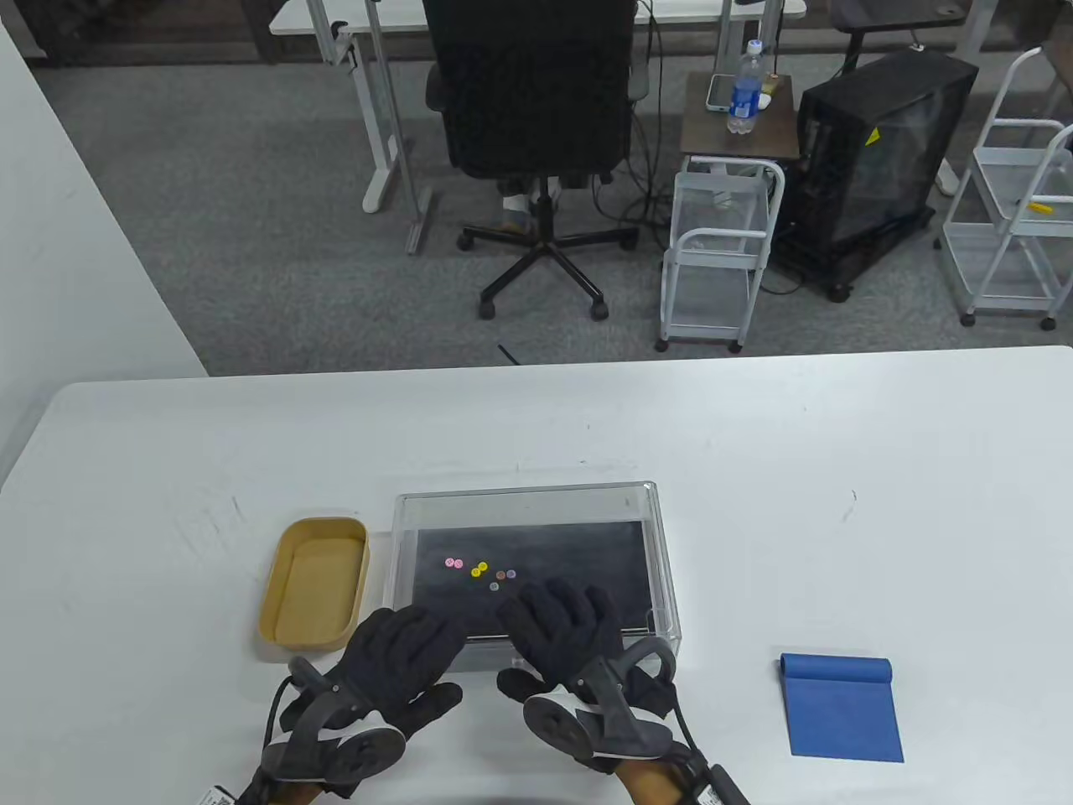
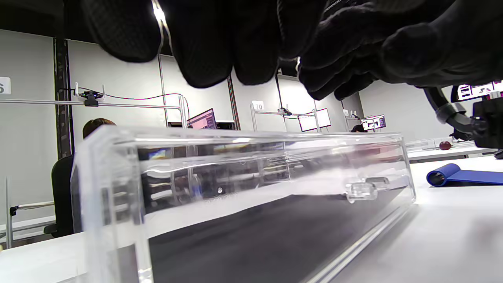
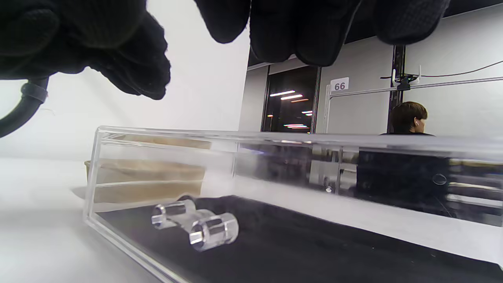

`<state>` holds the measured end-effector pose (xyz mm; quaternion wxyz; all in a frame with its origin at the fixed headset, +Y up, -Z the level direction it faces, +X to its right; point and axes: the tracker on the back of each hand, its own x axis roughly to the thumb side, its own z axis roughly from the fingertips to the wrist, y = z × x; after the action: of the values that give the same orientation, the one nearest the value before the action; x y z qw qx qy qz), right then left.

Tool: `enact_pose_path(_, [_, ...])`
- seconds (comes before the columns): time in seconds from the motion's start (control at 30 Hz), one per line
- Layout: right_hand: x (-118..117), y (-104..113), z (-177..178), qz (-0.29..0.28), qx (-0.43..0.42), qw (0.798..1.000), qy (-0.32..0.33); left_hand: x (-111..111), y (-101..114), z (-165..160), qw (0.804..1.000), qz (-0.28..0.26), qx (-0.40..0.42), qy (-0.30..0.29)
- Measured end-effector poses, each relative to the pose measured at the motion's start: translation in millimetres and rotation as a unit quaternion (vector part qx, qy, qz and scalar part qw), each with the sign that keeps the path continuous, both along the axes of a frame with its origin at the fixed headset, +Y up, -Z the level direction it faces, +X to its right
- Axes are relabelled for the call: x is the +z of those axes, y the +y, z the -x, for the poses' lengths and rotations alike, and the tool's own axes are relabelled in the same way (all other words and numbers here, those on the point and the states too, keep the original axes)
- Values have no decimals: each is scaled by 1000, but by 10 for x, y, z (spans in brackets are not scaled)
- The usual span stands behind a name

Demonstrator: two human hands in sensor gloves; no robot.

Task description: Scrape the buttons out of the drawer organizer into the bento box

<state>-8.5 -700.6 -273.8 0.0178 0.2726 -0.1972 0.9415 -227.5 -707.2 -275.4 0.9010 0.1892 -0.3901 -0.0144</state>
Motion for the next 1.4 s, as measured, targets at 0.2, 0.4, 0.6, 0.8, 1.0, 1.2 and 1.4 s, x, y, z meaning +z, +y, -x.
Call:
enact_pose_path(0.2, [-9, 59, -77, -9, -6, 1000, -18, -1, 13, 9, 1000, -2, 0, 2])
enact_pose_path(0.4, [-41, 68, -129, -3, -3, 1000, -30, -1, 14, 16, 1000, -5, -1, 2])
enact_pose_path(0.6, [-90, 94, -239, 10, -4, 998, -55, 1, 23, 23, 1000, -5, -2, 6])
enact_pose_path(0.8, [-179, 134, -500, 30, -16, 994, -107, 1, 24, 28, 1000, -7, -1, 6])
enact_pose_path(1.0, [-240, 180, -832, 51, -43, 984, -167, 7, 32, 31, 1000, -12, -1, 4])
enact_pose_path(1.2, [-252, 243, -1178, 71, -71, 969, -227, 9, 29, 36, 1000, -13, -1, 5])
enact_pose_path(1.4, [-245, 260, -1546, 108, -96, 953, -265, 5, 30, 41, 1000, -14, -3, 5])
